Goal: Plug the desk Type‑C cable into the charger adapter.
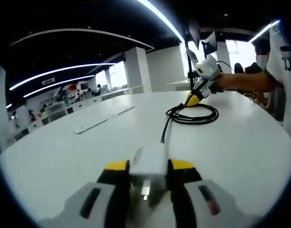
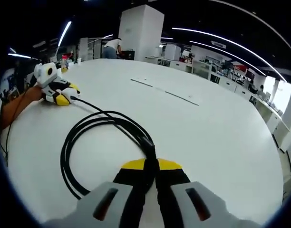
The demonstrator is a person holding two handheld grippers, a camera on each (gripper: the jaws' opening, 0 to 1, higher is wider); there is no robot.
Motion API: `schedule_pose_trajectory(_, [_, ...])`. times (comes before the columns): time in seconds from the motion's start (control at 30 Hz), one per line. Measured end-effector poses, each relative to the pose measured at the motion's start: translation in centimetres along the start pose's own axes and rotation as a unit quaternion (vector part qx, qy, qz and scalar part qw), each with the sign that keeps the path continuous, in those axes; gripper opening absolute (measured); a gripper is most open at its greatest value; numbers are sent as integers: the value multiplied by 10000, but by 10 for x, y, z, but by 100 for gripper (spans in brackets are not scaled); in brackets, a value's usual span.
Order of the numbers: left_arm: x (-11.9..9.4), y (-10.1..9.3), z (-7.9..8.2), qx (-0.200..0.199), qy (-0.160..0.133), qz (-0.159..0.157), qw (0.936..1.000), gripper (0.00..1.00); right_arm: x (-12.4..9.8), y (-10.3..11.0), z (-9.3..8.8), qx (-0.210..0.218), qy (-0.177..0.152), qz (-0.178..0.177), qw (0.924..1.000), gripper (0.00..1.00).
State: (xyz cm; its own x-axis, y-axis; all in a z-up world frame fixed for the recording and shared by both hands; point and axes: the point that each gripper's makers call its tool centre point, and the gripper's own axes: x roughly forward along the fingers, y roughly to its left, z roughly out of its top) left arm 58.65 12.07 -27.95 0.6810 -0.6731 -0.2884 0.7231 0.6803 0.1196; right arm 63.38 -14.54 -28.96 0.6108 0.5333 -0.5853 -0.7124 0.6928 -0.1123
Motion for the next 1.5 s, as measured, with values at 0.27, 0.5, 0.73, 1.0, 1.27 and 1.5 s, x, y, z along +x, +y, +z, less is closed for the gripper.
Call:
schedule_pose_trajectory(0.27, [8,7,2,14,13,26,10000,31,6,-3,3,37,-75,-50,10000,5])
schedule_pose_trajectory(0.5, [12,14,3,19,10,23,10000,31,11,-9,7,37,-40,-21,10000,6])
schedule_pose_trajectory(0.73, [8,23,0,-15,-29,-11,10000,31,10,-7,6,-27,-32,-2,10000,7])
schedule_pose_trajectory(1.0, [4,10,7,248,-134,19,9996,38,5,-9,16,-243,-414,-133,9988,17])
schedule_pose_trajectory(1.27, [-5,8,14,-147,-317,368,9987,43,-9,-14,32,119,-1310,-264,9910,37])
schedule_pose_trajectory(1.5, [-19,6,17,-329,-391,608,9968,60,-24,-13,36,375,-1894,-344,9806,63])
